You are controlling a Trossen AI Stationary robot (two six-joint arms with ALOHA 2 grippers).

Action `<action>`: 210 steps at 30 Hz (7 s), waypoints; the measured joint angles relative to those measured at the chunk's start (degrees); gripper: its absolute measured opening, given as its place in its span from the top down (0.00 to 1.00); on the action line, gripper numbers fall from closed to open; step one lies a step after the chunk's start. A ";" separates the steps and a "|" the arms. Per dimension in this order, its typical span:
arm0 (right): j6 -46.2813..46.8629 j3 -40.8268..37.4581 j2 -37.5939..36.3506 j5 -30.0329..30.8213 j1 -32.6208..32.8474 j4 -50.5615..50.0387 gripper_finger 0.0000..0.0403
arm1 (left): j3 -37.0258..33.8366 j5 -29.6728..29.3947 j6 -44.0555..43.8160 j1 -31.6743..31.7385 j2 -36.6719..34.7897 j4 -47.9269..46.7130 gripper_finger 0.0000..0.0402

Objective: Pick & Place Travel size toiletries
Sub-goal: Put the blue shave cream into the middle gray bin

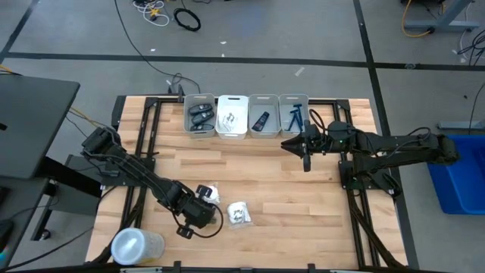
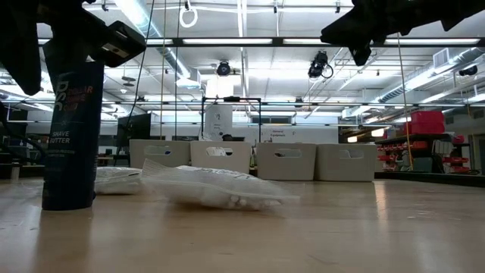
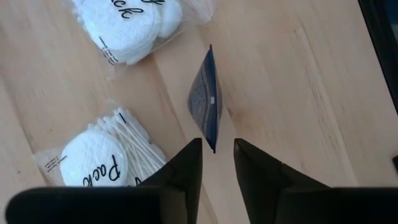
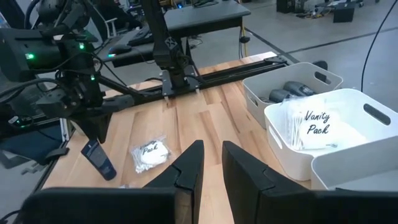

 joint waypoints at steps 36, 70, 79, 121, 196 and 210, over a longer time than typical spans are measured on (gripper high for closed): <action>0.36 0.09 0.00 1.03 0.00 0.18 0.84 | 0.04 -0.04 1.07 0.26 -0.02 0.79 0.89; 0.38 0.09 0.00 1.03 0.00 0.20 0.84 | 2.23 0.20 3.67 1.64 -0.04 -0.11 0.98; 0.38 0.09 0.00 1.03 0.00 0.20 0.84 | 4.25 0.42 6.24 3.52 -0.09 -2.92 0.99; 0.33 0.02 -0.02 2.51 0.01 1.58 0.82 | 8.02 1.97 16.61 28.86 -10.97 1.68 1.00; 0.60 6.75 35.80 -2.03 2.47 43.09 0.74 | 7.98 5.01 18.88 37.53 -11.17 10.49 1.00; 0.60 6.75 35.80 -2.03 2.46 42.58 0.81 | 7.98 5.08 18.88 37.53 -11.17 10.49 1.00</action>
